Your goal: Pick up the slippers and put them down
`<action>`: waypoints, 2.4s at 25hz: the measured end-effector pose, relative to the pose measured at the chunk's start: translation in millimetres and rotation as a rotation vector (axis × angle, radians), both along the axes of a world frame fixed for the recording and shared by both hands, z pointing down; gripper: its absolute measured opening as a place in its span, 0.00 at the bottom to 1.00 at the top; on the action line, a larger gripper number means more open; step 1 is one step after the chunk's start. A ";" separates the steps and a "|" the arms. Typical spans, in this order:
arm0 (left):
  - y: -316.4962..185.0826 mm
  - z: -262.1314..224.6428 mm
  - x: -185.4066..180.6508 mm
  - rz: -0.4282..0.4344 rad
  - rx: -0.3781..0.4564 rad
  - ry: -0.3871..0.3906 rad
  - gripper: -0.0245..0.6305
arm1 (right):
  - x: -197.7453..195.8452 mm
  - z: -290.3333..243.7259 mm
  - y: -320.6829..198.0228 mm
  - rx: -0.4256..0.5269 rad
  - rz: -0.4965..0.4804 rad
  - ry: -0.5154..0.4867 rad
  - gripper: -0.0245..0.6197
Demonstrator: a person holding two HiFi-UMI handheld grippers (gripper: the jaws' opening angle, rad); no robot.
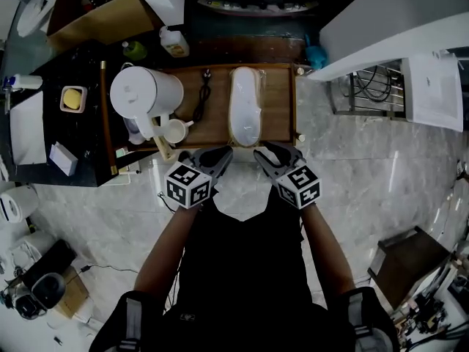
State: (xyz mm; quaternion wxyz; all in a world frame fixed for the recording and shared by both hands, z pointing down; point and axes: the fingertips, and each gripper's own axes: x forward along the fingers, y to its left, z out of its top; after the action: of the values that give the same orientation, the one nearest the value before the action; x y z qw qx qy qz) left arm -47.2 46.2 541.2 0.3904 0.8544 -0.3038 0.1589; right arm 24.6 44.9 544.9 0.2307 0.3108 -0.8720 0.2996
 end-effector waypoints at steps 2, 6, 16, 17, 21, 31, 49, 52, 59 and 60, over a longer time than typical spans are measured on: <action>-1.8 10.0 -1.2 -0.006 -0.017 -0.011 0.06 | 0.6 10.4 -1.1 -0.025 0.012 -0.005 0.24; -6.7 30.1 -1.7 -0.007 -0.047 -0.030 0.06 | 5.0 31.5 -3.7 -0.059 0.020 0.007 0.25; -11.7 77.7 -7.2 -0.009 -0.066 -0.099 0.09 | 9.3 76.0 -3.7 -0.095 0.013 0.020 0.31; -12.1 81.6 -6.9 -0.013 -0.071 -0.098 0.13 | 9.4 79.2 -4.2 -0.093 0.017 0.018 0.31; -13.5 96.0 -3.9 -0.013 -0.089 -0.096 0.24 | 10.7 93.9 -6.5 -0.104 0.033 0.014 0.32; -31.3 119.3 -3.6 -0.015 -0.158 -0.024 0.33 | 9.9 118.2 -29.3 -0.177 0.098 -0.040 0.34; -34.4 148.5 5.1 -0.041 -0.291 -0.052 0.41 | -4.7 136.8 -35.1 -0.308 0.088 -0.015 0.41; -35.0 150.4 7.2 -0.030 -0.296 -0.074 0.41 | -6.8 137.8 -35.9 -0.297 0.085 0.001 0.41; -32.1 147.5 7.6 -0.019 -0.280 -0.073 0.41 | -7.5 135.0 -32.6 -0.251 0.072 0.008 0.40; -31.7 146.2 7.7 -0.018 -0.275 -0.077 0.41 | -7.3 133.6 -32.3 -0.245 0.072 0.008 0.40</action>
State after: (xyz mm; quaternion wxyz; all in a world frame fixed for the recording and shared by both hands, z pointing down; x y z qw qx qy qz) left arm -39.5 14.5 687.4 0.4932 0.7835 -0.3016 0.2280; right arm 17.3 12.6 678.5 0.2597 0.3124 -0.8162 0.4109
